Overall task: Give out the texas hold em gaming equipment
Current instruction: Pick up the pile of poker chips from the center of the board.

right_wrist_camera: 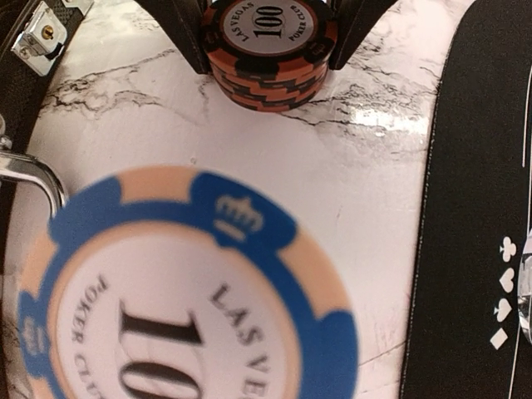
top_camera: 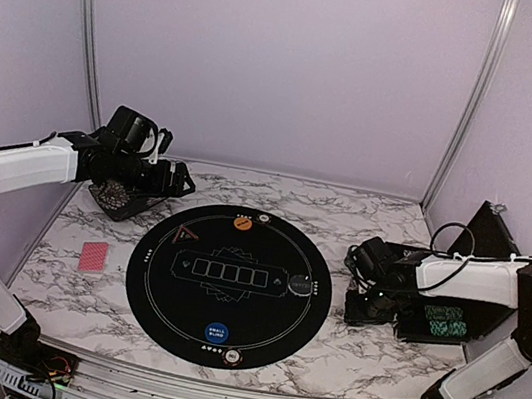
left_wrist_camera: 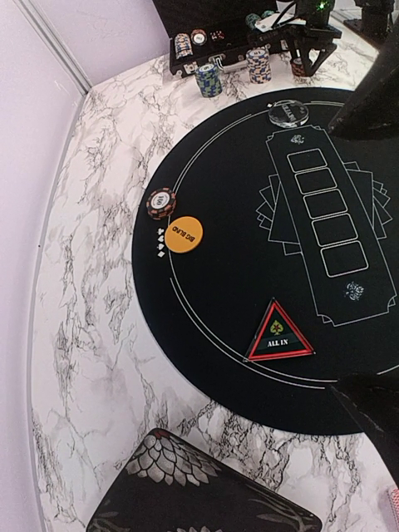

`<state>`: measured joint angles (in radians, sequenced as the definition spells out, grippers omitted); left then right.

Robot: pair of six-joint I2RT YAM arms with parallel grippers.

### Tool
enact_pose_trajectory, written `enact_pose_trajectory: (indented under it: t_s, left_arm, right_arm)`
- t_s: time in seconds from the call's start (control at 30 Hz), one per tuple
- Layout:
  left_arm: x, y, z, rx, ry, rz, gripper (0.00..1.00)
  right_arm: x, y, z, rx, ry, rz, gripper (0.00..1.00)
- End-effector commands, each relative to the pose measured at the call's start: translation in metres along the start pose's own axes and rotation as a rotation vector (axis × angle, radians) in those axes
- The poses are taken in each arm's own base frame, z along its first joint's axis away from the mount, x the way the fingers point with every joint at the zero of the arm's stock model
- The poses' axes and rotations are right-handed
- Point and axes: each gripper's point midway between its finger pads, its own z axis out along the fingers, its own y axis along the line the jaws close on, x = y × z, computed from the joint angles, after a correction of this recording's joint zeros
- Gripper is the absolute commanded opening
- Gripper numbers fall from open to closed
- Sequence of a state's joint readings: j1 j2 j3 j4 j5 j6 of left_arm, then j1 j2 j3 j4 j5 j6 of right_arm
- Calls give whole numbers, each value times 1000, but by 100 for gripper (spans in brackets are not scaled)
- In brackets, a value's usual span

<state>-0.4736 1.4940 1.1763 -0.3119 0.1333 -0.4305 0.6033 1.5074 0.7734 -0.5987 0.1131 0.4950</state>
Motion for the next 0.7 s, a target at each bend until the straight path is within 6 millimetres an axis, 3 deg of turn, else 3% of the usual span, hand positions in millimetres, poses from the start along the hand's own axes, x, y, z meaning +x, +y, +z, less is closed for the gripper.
enact_pose_trajectory:
  t_s: [0.0,0.17,0.67]
  left_arm:
    - [-9,-3,1,14,-18,7,99]
    - [-9,-3,1,12,-19,7,99]
    - [-7,-2,2,11,-14,6,99]
  right_arm:
    - [3,3,-1,8,12,0,34]
    - [-2,6,-5,4,-7,0,28]
    - [-13,16,-16,-1,-43,-11,26]
